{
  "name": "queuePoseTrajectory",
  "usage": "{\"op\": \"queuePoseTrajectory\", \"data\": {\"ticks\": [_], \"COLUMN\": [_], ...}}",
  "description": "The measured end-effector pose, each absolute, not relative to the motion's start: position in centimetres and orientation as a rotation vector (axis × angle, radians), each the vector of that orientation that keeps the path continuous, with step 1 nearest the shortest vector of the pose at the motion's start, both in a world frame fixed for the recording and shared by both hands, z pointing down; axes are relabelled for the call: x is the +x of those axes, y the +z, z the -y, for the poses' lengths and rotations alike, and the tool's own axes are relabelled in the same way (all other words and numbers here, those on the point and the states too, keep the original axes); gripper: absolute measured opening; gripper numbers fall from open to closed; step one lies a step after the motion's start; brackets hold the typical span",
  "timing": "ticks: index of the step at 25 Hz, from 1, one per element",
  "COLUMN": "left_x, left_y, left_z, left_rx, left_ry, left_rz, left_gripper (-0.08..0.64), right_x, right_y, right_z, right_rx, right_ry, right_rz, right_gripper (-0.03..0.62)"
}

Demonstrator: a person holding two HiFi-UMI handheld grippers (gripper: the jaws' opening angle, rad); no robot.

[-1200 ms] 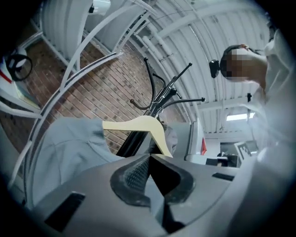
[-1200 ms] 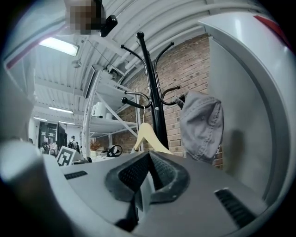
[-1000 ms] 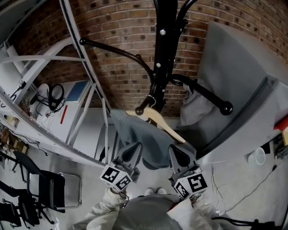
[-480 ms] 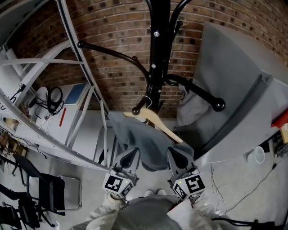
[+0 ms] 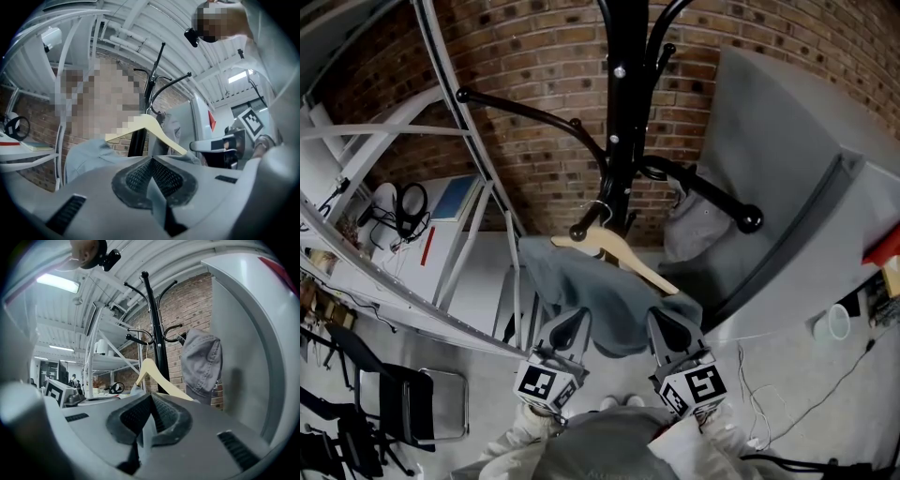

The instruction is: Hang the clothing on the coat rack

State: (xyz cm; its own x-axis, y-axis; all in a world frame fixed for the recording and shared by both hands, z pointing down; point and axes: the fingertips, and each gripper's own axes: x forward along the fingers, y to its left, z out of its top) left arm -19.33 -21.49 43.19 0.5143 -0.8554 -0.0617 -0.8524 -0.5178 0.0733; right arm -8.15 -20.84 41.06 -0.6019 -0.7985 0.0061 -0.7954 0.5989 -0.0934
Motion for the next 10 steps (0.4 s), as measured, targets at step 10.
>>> {"op": "queuePoseTrajectory", "data": {"ticks": [10], "left_x": [-18.69], "left_y": [43.66], "left_z": [21.91], "left_rx": [2.726], "left_ry": [-0.122], "left_rz": [1.506], "left_gripper": [0.008], "right_x": [-7.65], "right_y": [41.07], "right_z": [21.04], "right_rx": [-1.386], "right_ry": [-0.133], "right_rz": [-2.774], "right_gripper": [0.023]}}
